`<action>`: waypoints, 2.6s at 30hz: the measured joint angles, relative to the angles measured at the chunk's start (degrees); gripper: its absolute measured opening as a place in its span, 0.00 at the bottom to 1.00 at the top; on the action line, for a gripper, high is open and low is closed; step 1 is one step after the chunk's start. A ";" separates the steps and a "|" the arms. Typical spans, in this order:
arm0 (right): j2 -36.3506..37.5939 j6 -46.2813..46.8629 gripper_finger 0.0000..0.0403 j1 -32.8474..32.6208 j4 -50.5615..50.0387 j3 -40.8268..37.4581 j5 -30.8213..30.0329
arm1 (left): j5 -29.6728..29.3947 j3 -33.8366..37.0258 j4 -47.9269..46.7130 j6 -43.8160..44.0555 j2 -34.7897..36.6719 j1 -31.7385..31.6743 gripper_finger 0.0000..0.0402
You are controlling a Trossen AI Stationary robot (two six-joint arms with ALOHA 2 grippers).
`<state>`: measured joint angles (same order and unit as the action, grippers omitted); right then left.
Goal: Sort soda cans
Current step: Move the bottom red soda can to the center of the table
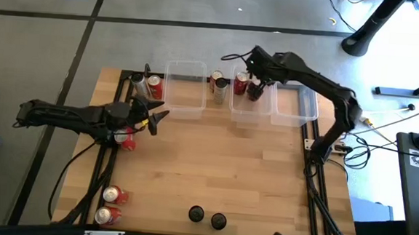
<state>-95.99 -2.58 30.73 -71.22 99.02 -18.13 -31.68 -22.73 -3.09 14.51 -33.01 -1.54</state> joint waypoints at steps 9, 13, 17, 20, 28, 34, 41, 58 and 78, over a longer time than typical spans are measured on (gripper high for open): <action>6.58 1.10 0.91 -6.50 0.59 -0.02 0.81 | -0.05 -7.29 -7.52 -2.34 -0.17 0.00 0.55; 8.48 2.64 0.91 -9.56 0.87 -0.03 1.24 | -0.24 -13.37 -15.32 0.01 -2.39 0.00 0.55; 9.59 4.33 0.91 -13.44 2.24 -1.94 1.21 | -0.50 -21.63 -26.85 0.89 -7.81 0.00 0.55; 10.31 5.35 0.91 -16.27 3.55 -4.43 0.94 | -0.48 -28.98 -37.46 3.53 -12.57 0.00 0.55; 10.38 8.20 0.91 -22.17 6.43 -12.19 0.63 | 2.11 -45.58 -62.31 10.38 -20.98 0.00 0.55; 10.34 10.12 0.91 -25.13 8.80 -16.40 0.59 | 3.37 -48.15 -63.69 9.59 -20.48 -0.02 0.55; 10.34 11.95 0.91 -27.08 8.79 -18.16 -4.04 | 5.28 -48.29 -64.00 3.95 -20.82 0.00 0.55; 10.34 12.82 0.91 -27.00 10.25 -18.15 -4.88 | 11.12 -48.25 -65.28 6.86 -21.90 0.00 0.59; 10.34 13.55 0.91 -27.00 10.29 -18.14 -4.81 | 9.49 -47.04 -75.61 21.96 -21.88 -0.30 0.97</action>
<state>-85.65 10.97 3.73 -60.93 80.88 -22.94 -22.20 -69.77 -78.70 36.47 -54.90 -1.84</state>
